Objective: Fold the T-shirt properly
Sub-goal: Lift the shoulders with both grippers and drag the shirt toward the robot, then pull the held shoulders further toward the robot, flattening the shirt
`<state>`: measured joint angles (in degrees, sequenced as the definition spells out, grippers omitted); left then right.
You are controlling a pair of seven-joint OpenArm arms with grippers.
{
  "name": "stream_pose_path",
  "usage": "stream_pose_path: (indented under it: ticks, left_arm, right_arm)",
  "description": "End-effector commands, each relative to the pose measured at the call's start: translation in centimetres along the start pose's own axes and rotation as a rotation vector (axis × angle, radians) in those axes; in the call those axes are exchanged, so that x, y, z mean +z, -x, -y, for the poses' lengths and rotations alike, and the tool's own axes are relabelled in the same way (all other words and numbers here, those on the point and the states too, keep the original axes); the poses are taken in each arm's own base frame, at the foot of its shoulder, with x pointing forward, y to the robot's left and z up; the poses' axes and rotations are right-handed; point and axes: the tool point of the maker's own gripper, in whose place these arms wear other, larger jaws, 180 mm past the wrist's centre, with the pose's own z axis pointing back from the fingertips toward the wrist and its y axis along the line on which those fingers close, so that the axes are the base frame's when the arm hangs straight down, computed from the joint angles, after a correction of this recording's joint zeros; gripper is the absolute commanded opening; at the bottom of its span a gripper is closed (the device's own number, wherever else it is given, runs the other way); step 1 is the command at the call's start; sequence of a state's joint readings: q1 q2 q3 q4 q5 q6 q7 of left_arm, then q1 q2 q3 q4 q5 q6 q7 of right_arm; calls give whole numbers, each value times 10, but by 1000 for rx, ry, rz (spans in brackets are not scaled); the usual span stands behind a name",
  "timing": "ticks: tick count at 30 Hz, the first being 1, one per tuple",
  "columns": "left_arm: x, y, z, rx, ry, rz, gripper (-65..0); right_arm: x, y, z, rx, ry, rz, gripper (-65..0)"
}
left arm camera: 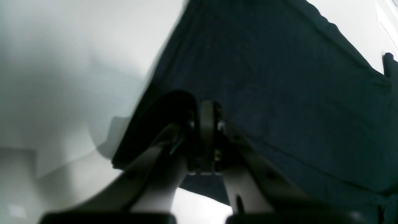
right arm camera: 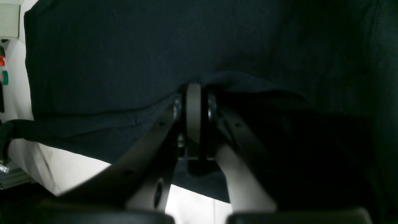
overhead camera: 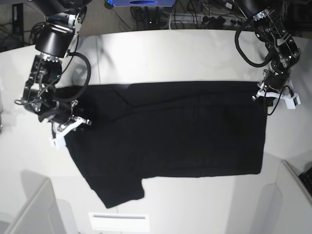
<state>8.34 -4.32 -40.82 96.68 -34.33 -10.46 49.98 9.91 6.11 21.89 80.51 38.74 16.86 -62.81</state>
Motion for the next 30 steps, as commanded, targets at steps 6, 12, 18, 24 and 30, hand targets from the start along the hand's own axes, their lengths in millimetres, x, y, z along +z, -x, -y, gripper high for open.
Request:
stream_pose_path:
  ticks: [6,12,18,24,30]
  left_arm:
    - [2,-20,5,-8,19,60,-650]
    - [3,-28,9,-12,28,83,-443]
    - [2,-51,12,-30,34,124,-257]
    - [39,-81,-21,-34,-55,238,-260]
    - [62,-24,-47,-136,-89,101,-260]
  right_arm:
    - [7,-20,-3,11,-10,55,-617]
    - [9,-25,-3,10,-9,87,-369]
    - [32,-44,22,-41,41,263,-405]
    - [91,-35,24,-5,140,404,-402]
    - [101,33,27,-217,215,362,-341]
